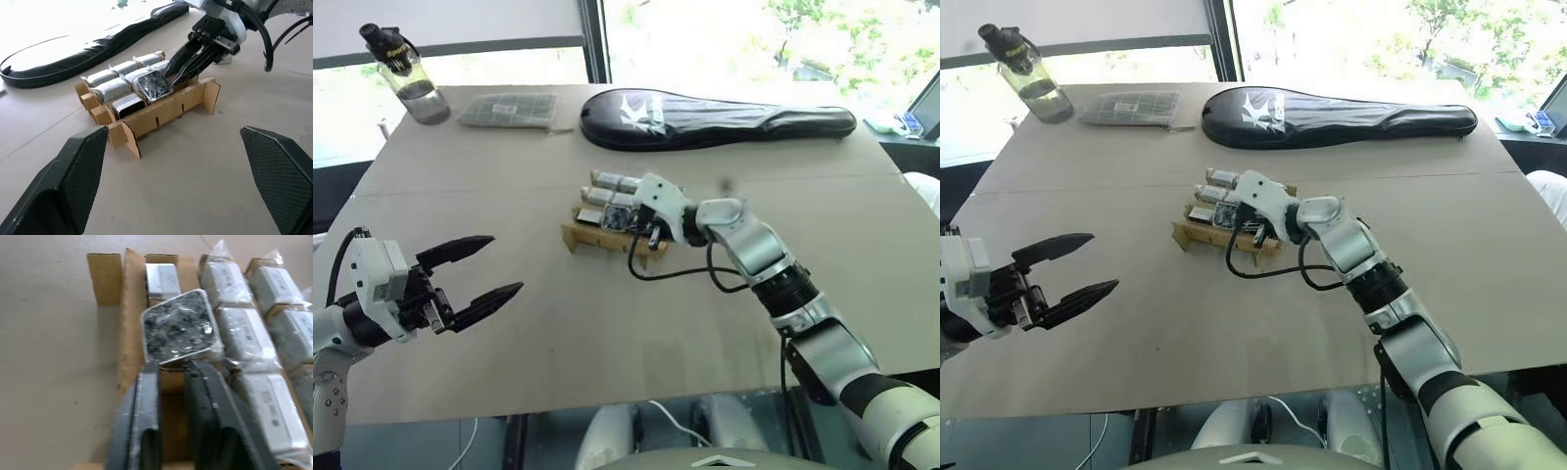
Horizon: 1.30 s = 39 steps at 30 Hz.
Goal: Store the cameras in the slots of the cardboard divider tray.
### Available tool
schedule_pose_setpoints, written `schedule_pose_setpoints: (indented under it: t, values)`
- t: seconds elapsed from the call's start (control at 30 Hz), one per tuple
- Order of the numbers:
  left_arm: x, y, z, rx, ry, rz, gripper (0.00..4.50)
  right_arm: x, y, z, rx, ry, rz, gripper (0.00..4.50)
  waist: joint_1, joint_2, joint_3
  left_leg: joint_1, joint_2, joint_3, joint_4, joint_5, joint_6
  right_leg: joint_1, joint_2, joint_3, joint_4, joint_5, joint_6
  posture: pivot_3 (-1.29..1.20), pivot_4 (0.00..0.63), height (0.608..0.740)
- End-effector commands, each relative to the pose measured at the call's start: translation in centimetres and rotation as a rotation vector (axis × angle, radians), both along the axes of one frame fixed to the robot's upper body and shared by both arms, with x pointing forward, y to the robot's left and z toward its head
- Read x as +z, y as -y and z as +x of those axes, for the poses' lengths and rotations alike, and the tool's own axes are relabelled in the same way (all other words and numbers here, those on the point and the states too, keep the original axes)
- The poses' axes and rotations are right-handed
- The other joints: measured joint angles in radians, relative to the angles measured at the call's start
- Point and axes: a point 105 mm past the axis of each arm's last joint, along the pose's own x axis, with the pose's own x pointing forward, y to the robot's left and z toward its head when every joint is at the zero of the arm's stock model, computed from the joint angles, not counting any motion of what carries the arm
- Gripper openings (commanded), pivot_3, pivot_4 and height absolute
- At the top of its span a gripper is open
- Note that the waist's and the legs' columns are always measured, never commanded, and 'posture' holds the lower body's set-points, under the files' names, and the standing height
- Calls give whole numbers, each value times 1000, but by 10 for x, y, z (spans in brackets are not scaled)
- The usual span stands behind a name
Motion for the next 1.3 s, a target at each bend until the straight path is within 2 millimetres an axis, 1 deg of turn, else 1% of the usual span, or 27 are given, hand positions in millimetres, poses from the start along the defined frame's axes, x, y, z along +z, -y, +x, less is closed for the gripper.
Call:
schedule_pose_setpoints:
  t: [0.03,0.07,0.2,0.3,0.37,0.43,0.57,0.67,0.77,0.9,1.1,1.27,1.3]
  values:
    - [5,-1,-1,-4,23,-1,4500,34,-7,4,-47,-18,158,2709,-1,-1,-1,-4,0,0,0,0,0,-4,0,0,1,0,0,0,150,740]
    - [5,-1,-1,-5,23,-1,4500,35,-9,6,-63,-45,183,3133,-3,-1,-1,-6,0,0,1,1,-1,-6,0,0,3,0,0,0,150,740]
    - [6,-2,-1,-8,23,-1,4500,35,-14,9,-117,-135,237,3133,-5,-1,0,-6,0,0,-1,1,-1,-7,1,-1,3,0,0,0,150,740]
    - [5,-1,-1,-13,21,0,4500,26,-16,7,-124,-223,242,3133,-2,0,0,-7,0,0,-2,1,-1,-7,0,-2,3,0,0,0,150,740]
    - [5,-2,-2,-14,20,1,4500,16,-15,1,-125,-259,211,3133,0,0,0,-7,-1,0,-2,1,-1,-7,0,-2,3,0,0,0,150,740]
    - [5,-2,-2,-15,19,3,4500,10,-13,-4,-127,-292,198,3133,0,0,0,-7,-1,0,-2,1,-1,-7,0,-2,3,0,0,0,150,740]
    - [2,0,-2,-23,12,10,4500,4,-7,-4,-184,-339,192,3133,-2,0,0,-7,-1,0,-2,1,-1,-7,0,-2,3,0,0,0,150,740]
    - [2,0,-1,-29,11,11,4500,1,-7,-3,-211,-392,206,3133,-2,-1,0,-7,-1,0,-1,1,-1,-7,0,-2,3,0,0,0,150,740]
    - [3,0,0,-32,12,15,4500,1,-12,-7,-206,-487,265,3133,-2,-1,-1,-7,-1,0,-1,1,-1,-7,0,-2,3,0,0,0,150,740]
    - [3,-1,0,-35,12,18,4500,3,-17,-3,-235,-584,363,3133,-5,-1,0,-7,-1,0,-1,1,-1,-7,0,-2,4,0,0,0,150,740]
    - [4,-1,0,-38,10,19,4500,8,-25,1,-237,-630,440,3133,-5,-1,0,-7,-1,0,-1,1,-2,-7,1,-2,4,0,0,0,150,740]
    - [4,-1,-1,-38,7,20,4500,11,-26,4,-237,-663,493,3133,-7,0,0,-6,-1,1,-1,1,-2,-7,1,-2,4,0,0,0,150,740]
    - [4,-2,-2,-38,6,20,4500,11,-26,4,-236,-665,496,2630,-8,0,0,-6,-1,1,-1,1,-2,-7,1,-2,4,0,0,0,150,740]
